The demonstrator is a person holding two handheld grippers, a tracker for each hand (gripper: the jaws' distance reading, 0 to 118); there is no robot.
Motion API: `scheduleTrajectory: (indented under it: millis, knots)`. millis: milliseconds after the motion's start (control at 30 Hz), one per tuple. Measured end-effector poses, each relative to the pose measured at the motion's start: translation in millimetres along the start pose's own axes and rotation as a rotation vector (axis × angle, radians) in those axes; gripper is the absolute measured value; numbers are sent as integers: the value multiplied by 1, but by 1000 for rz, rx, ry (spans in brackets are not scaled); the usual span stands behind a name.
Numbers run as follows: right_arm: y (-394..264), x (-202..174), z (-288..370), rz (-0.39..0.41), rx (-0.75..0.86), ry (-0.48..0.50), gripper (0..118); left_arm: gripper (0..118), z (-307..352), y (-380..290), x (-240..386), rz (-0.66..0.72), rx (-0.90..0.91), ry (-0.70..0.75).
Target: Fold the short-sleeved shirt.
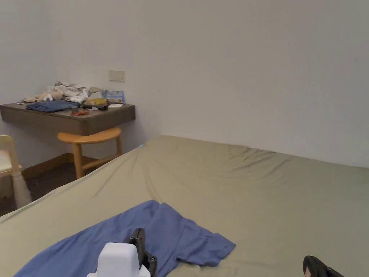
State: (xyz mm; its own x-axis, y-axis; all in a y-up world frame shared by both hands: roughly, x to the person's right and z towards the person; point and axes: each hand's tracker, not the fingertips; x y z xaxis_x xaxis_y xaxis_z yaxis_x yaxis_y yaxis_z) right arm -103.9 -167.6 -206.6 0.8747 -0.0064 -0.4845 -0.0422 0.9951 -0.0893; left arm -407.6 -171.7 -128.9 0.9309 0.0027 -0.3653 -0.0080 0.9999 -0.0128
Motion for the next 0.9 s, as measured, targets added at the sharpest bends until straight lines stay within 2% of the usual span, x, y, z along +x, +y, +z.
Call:
scheduleTrajectory:
  millis: [167,267,400,533,667,800,833,867,900]
  knots:
    - [-3,-53,-29,12,-2,191,1,0,25,-4,-57,7,-25,168]
    - [-7,-72,-40,9,-14,248,1,0,31,-9,-74,14,-45,194]
    - [-10,-81,-47,14,-17,260,1,0,19,-16,-77,8,-72,193]
    - [-18,-68,-58,21,-40,230,1,0,-21,-24,-66,-25,-123,107]
    - [-28,-44,-72,11,-80,179,1,0,-103,-41,-53,-28,-230,-16]
    - [-42,-14,-91,7,-124,131,1,0,-207,-74,-44,-64,-419,-138]
    - [-46,-6,-96,1,-136,123,1,5,-235,-85,-43,-47,-481,-167]
    - [-51,2,-102,-6,-152,103,1,27,-261,-97,-43,-36,-509,-169]
    - [-56,9,-108,-10,-169,88,1,80,-283,-107,-43,-34,-532,-160]
